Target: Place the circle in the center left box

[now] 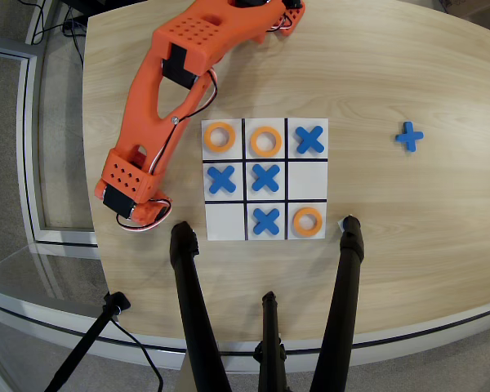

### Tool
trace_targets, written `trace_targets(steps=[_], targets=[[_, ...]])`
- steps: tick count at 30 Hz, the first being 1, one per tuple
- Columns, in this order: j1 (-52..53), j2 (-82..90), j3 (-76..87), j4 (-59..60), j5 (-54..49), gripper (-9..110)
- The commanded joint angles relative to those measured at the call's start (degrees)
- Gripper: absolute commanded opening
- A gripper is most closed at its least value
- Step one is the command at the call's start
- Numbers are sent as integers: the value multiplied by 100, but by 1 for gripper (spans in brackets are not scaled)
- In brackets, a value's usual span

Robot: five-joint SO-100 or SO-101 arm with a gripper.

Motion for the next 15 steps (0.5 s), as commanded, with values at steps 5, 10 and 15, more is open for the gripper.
trace_targets(steps=[5, 10, 15], targets=[[-413, 976, 861, 299, 246, 0], [-853, 2065, 1564, 483, 562, 0], [-1494, 3401, 2417, 527, 853, 0]])
